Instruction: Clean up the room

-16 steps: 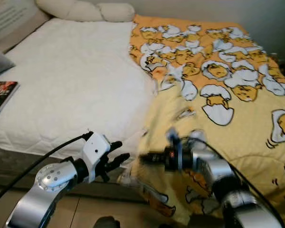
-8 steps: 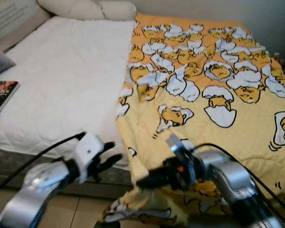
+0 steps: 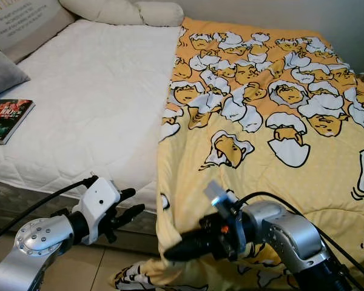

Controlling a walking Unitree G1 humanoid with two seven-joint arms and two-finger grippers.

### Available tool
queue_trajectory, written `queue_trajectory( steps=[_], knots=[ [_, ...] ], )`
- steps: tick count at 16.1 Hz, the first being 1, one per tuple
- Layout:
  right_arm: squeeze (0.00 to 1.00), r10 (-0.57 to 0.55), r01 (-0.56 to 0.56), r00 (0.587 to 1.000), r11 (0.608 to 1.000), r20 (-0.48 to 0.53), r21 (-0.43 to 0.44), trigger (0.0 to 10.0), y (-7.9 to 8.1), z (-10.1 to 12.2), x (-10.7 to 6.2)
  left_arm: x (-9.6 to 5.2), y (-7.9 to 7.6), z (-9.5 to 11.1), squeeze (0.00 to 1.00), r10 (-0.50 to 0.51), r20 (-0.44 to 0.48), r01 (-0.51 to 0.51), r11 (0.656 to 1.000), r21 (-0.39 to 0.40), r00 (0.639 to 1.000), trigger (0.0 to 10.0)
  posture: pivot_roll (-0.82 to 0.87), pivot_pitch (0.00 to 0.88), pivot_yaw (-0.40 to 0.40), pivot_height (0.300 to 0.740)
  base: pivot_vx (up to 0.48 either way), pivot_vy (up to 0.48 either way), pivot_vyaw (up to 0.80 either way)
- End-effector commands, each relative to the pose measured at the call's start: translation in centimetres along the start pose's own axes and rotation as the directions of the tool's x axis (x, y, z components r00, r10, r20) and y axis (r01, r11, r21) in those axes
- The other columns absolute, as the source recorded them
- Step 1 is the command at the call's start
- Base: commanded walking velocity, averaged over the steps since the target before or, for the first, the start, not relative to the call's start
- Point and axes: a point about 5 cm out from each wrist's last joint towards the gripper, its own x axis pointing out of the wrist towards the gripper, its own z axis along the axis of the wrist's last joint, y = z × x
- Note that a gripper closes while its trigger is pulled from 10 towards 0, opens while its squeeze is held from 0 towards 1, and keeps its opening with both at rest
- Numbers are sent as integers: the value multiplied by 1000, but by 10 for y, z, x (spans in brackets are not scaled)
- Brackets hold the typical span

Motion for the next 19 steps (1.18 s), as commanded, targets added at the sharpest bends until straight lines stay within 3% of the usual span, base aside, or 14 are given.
queue_trajectory(
  steps=[1, 4, 5, 7, 10, 13, 14, 15, 16, 17, 18, 19],
  knots=[
    [1000, -26, 26, 1000, 1000, -13, -1, 10000, -4, -5, 1, -2, 0, 4, 0, 0, 5, 0, 1000, 15, 1000, 10000, 228, 0, -4, 740, 0, 0, 0],
    [1000, -84, 83, 996, 995, -25, -48, 10000, -9, -6, -1, 0, 2, 4, 0, 3, 6, -3, 1000, 18, 1000, 10000, 215, 0, 0, 740, 0, 0, 0],
    [0, -106, 104, 994, 993, -21, -61, 10000, -7, -2, -6, 4, 7, 6, 0, 25, 23, -26, 999, 26, 999, 10000, 208, 0, 0, 740, 0, 0, 0],
    [0, -137, 137, 991, 988, 5, -68, 10000, -5, 6, -14, 9, 12, 10, 0, 66, 49, -67, 998, 21, 997, 10000, 199, 0, -13, 740, 0, 0, 0],
    [0, -318, 329, 940, 940, 123, -84, 10000, -3, 20, -37, 20, 23, 18, 0, 180, 129, -177, 984, -33, 975, 10000, 173, 0, -26, 740, 0, 0, 0],
    [0, -352, 359, 929, 933, 111, -40, 10000, -3, 19, -39, 25, 24, 18, 0, 177, 133, -175, 984, -31, 975, 10000, 159, 0, -24, 740, 0, 0, 0],
    [1000, -426, 427, 902, 904, 69, -12, 10000, -12, 14, -39, 27, 23, 16, 0, 163, 122, -162, 987, -11, 979, 10000, 160, 0, -23, 740, 0, 0, 0],
    [1000, -482, 483, 876, 875, 33, -30, 10000, -19, 11, -41, 28, 22, 15, 0, 158, 115, -160, 987, 1, 981, 10000, 160, 0, -23, 740, 0, 0, 0],
    [1000, -595, 592, 804, 802, -17, -84, 10000, -29, 6, -46, 28, 24, 13, 0, 174, 111, -174, 985, -7, 979, 10000, 155, 0, -23, 740, 0, 0, 0],
    [655, -640, 635, 768, 766, -25, -100, 10000, -33, 3, -49, 28, 25, 12, 0, 184, 107, -184, 983, -6, 977, 10000, 153, 0, -27, 740, 0, 0, 0],
    [0, -726, 721, 687, 686, -23, -97, 10000, -41, -1, -56, 31, 26, 10, 0, 203, 94, -204, 979, -7, 975, 10000, 153, 0, -29, 740, 0, 0, 0],
    [0, -851, 850, 524, 521, 25, -77, 10000, -51, -6, -67, 36, 31, 12, 0, 300, 111, -292, 953, -81, 947, 10000, 159, 0, -43, 740, 0, 0, 0]
  ],
)
